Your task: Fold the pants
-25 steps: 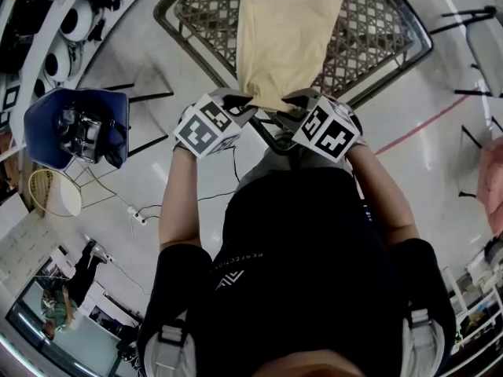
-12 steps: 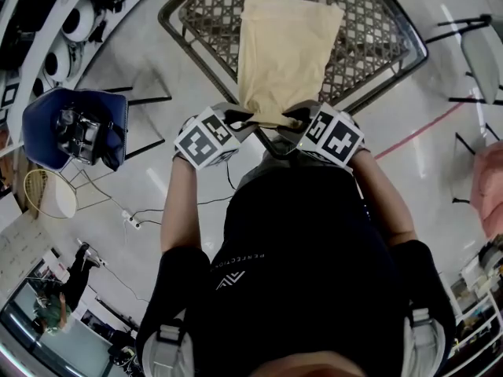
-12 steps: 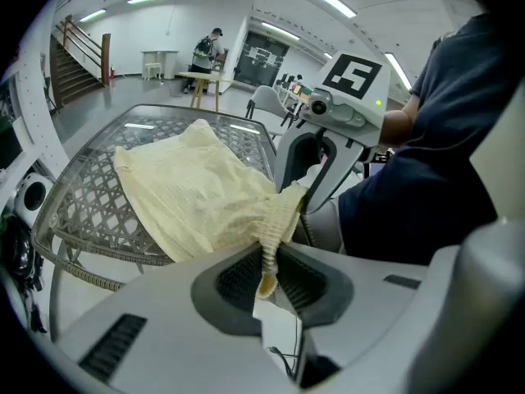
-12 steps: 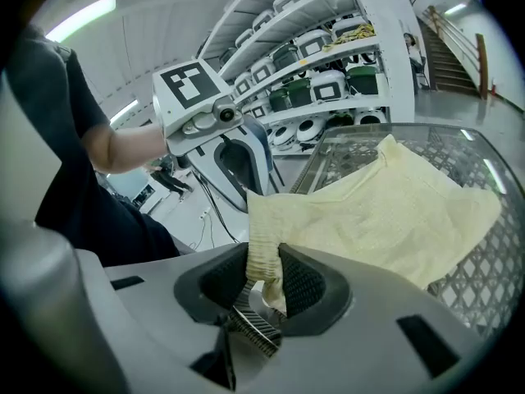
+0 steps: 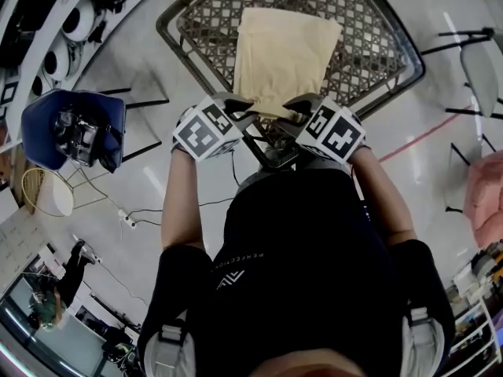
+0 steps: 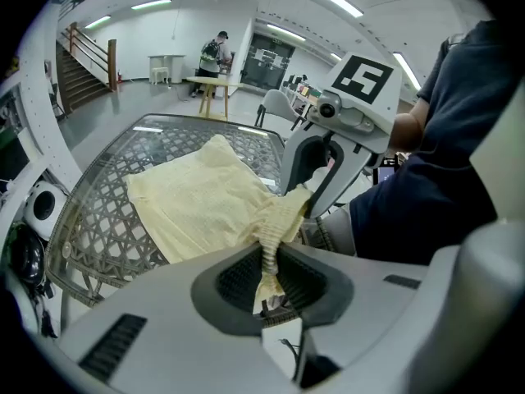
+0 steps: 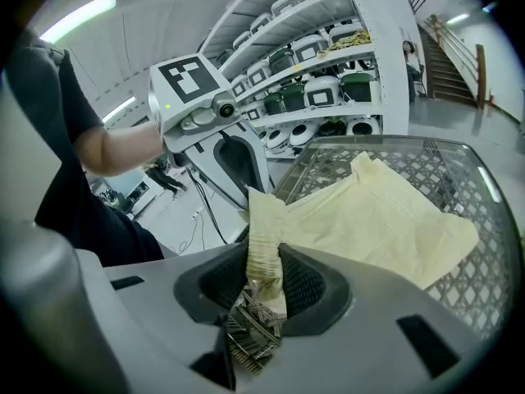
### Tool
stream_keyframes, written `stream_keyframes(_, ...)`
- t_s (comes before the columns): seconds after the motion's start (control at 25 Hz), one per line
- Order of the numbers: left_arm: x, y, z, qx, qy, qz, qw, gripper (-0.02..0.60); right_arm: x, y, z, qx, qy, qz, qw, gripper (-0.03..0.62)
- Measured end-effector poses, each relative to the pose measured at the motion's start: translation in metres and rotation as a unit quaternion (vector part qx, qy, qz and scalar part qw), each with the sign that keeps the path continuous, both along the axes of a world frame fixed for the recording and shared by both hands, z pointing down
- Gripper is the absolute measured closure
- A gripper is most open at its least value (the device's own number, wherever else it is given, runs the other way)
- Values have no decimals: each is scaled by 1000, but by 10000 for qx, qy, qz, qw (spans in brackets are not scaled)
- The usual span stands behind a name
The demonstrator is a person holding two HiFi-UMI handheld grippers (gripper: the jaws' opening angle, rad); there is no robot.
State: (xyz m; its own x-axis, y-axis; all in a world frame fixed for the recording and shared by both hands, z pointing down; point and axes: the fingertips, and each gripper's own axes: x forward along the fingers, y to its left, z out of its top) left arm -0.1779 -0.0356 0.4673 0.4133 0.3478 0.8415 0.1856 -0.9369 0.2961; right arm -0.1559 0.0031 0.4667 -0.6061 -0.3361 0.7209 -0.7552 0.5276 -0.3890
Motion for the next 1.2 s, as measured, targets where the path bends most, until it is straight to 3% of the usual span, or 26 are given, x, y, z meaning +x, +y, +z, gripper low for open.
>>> stream_keyframes(0.52,65,-42,15,98,-30,-334,9994,525,67,-43,11,28,134,52,9999,482)
stream_keyframes(1.2,113,-95,28,443,-78,-600,9972,523,119,-101,21,259,131,230,9993,482)
